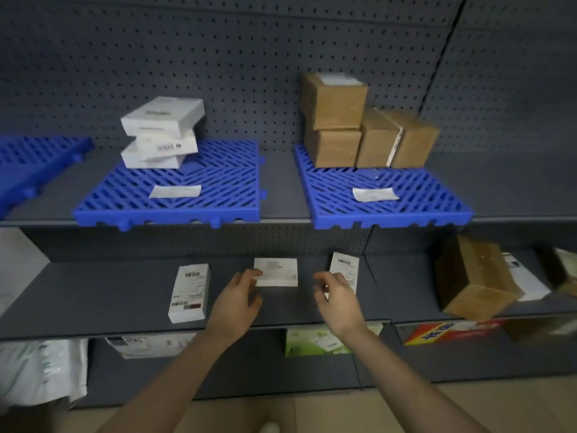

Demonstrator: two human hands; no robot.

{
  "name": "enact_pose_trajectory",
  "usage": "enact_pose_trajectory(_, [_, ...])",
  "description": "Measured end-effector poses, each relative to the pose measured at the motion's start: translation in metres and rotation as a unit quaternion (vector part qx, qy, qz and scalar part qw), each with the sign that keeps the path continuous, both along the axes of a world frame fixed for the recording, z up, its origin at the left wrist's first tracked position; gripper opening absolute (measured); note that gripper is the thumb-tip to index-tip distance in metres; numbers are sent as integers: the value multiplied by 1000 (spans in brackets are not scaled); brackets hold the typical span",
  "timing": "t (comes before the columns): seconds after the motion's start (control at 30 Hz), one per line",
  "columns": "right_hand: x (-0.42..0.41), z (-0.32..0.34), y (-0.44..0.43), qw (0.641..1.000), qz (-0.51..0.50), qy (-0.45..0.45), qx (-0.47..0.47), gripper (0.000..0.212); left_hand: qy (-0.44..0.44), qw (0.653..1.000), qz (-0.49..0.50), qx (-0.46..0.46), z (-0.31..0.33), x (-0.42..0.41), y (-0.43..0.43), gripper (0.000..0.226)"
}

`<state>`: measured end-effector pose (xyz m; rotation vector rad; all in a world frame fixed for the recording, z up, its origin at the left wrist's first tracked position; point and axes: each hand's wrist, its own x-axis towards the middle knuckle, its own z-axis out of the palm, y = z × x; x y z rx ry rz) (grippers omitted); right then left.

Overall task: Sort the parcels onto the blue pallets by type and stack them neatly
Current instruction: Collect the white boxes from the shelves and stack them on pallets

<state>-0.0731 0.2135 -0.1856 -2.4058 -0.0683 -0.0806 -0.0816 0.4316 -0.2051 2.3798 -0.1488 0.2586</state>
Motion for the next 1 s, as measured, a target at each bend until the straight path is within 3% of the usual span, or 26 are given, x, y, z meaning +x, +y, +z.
enact_pose_trajectory(0.3, [80, -167, 14, 995, 21, 102, -9, 47, 152, 985, 57, -55, -163, 94, -7, 62])
enact_pose_trajectory(0.53, [146, -250, 28, 994, 27, 102, 10, 68, 128, 989, 77, -11, -237, 166, 9, 60])
enact_pose_trajectory(0.7, [171, -267, 32, 993, 37, 113, 5, 74, 196, 980, 32, -28, -246, 187, 9, 74])
enact_pose_trajectory(1.0, [124, -184, 31, 995, 35, 92, 5, 59, 140, 990, 35, 4, -166, 143, 6, 58])
